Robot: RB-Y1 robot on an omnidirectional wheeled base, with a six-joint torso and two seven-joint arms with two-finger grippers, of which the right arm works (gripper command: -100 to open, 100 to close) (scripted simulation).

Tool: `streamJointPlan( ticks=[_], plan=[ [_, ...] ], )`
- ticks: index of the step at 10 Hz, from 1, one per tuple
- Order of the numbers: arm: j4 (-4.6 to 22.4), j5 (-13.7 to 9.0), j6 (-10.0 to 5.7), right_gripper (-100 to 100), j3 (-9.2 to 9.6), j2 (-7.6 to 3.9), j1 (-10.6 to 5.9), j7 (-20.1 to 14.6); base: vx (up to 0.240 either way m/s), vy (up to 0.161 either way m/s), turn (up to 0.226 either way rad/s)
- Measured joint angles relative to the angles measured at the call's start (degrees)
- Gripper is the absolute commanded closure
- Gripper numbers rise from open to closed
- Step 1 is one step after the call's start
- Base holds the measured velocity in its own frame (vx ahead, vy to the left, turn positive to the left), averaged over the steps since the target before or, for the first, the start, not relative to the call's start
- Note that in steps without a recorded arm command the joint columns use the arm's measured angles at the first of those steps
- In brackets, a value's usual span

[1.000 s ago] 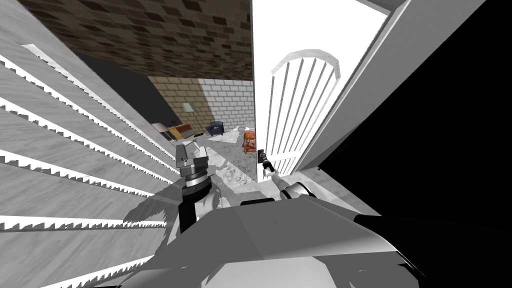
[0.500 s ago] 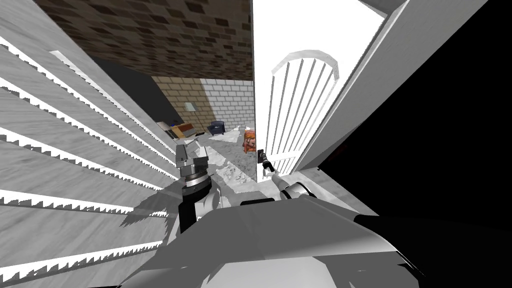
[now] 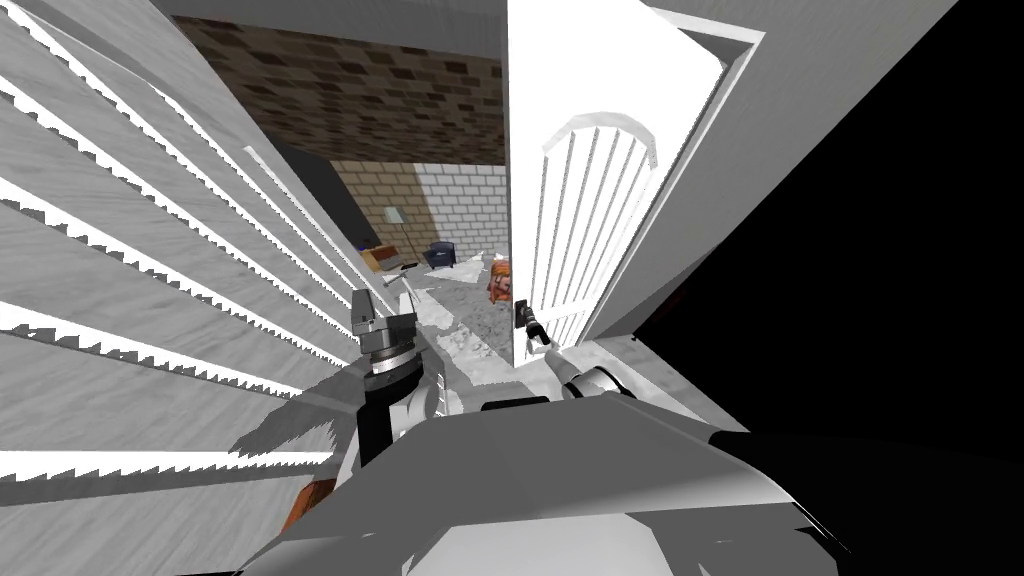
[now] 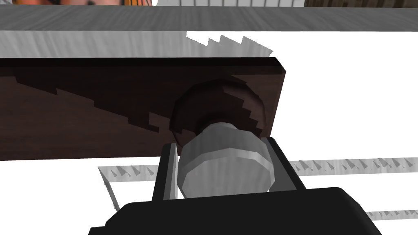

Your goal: Pull the door open

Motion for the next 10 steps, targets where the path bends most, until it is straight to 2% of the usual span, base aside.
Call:
streamJointPlan(
  ticks=[1, 2, 3, 4, 7, 8, 10],
  plan=[
    [1.02, -0.04, -0.3, 100, 0.18, -0.35, -0.34, -0.28, -0.193, -0.089, 0.084],
    [3.5, -0.23, -1.47, 100, 0.11, -0.95, -1.89, -0.87, -0.163, -0.07, 0.046],
    [1.82, -0.24, -1.13, 100, -0.01, -1.23, -0.91, -0.72, -0.168, -0.068, 0.122],
    [2.11, -0.35, -1.13, 100, 0.04, -1.89, -1.23, -0.89, -0.207, -0.077, 0.137],
    [1.39, -0.64, -1.23, 100, 0.07, -3.61, -0.78, -1.36, -0.194, -0.046, 0.106],
    [0.27, -0.8, -0.67, 100, 0.07, -4.41, -0.17, -1.44, -0.227, -0.066, 0.144],
    [2.01, -1.21, -1.41, 100, 0.2, -6.11, -1.23, -2.4, -0.191, -0.03, 0.148]
  ],
)
